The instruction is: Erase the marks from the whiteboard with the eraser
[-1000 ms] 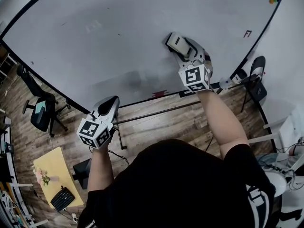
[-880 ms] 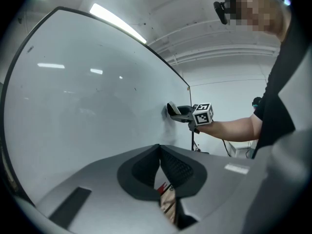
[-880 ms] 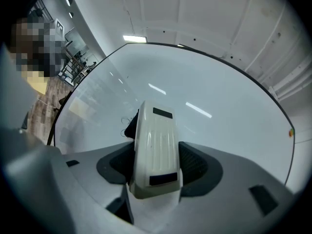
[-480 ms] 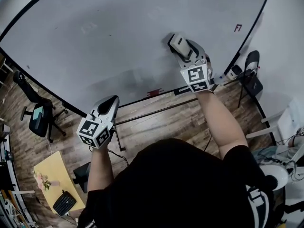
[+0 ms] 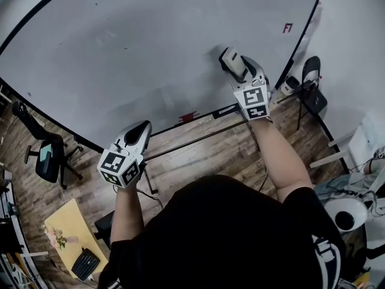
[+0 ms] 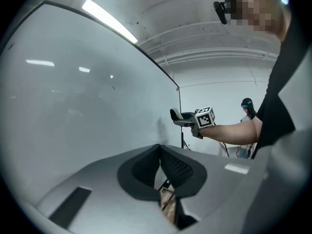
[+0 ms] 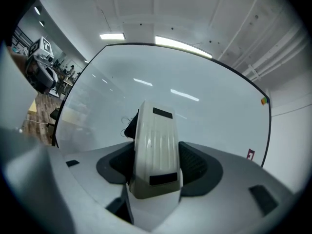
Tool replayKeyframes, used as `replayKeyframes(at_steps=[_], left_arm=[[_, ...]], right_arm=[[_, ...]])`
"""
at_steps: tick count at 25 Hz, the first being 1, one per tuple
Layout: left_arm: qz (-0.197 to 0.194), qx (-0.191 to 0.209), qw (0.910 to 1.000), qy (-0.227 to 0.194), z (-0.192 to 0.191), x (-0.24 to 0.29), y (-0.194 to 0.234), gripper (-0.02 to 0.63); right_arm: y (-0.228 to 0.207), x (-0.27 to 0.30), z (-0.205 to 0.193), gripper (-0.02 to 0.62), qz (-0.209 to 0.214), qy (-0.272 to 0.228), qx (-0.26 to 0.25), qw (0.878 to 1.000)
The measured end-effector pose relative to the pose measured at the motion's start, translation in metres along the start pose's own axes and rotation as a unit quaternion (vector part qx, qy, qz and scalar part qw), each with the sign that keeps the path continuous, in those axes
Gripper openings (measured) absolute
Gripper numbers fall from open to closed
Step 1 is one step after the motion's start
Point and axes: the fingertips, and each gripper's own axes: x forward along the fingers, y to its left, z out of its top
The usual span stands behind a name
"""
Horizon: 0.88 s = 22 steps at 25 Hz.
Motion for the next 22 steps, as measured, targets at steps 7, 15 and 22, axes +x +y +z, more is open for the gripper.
replayKeyframes(at_steps=[7, 15, 22], left_arm=[[-0.02, 0.004, 0.9998, 0.001, -0.001, 0.01, -0.014, 0.014], [-0.033, 0.016, 0.9993, 0.006, -0.001, 0.018, -0.025, 0.012], [-0.045, 0.018, 0.9987, 0.013, -0.005, 0.028, -0.032, 0.014]], right_arm=[[-0.004, -0.024, -0.025, 0.256, -0.007, 0.02, 0.021, 1.0], [-0.003, -0.048, -0.044, 0.256, -0.009, 0.038, 0.05, 0.998], [0.001, -0.063, -0.056, 0.256, -0.005, 0.047, 0.074, 0.996]])
